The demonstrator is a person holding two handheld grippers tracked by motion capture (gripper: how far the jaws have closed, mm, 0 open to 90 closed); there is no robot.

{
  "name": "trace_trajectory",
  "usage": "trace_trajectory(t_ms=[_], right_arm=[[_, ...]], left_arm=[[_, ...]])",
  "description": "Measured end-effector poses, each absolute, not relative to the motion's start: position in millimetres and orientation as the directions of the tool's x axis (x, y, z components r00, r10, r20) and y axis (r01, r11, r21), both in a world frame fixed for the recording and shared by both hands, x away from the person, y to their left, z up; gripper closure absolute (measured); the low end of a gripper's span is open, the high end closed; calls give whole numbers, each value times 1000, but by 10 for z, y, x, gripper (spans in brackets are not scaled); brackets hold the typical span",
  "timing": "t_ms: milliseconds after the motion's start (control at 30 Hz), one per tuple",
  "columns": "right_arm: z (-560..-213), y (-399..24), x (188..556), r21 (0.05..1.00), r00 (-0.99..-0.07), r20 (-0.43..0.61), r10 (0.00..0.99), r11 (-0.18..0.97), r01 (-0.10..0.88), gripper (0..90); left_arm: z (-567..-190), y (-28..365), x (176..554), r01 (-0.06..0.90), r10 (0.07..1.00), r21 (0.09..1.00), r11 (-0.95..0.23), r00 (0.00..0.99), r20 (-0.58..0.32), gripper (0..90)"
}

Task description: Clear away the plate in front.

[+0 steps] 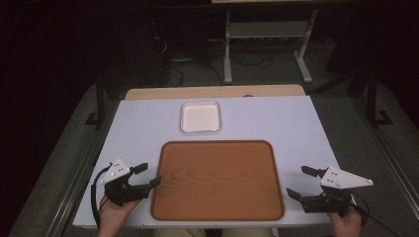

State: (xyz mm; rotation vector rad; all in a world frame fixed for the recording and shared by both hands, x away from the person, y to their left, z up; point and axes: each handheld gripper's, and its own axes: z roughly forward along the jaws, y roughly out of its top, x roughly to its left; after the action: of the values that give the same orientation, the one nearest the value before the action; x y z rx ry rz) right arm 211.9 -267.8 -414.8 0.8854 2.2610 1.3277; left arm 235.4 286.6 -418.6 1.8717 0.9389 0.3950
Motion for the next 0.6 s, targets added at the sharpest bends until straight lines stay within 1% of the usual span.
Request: trace_trajectory(t_ms=[367, 600], right_arm=[[-4149, -2685, 2119, 875, -728, -1, 686, 353, 331, 130], [-4149, -2694, 2117, 875, -720, -1, 694, 349, 335, 130]], left_arm=[[-4143, 2819, 2437, 433, 745, 875, -218, 653, -137, 270], [-4030, 2718, 2575, 427, 720, 866, -258, 683, -123, 276]])
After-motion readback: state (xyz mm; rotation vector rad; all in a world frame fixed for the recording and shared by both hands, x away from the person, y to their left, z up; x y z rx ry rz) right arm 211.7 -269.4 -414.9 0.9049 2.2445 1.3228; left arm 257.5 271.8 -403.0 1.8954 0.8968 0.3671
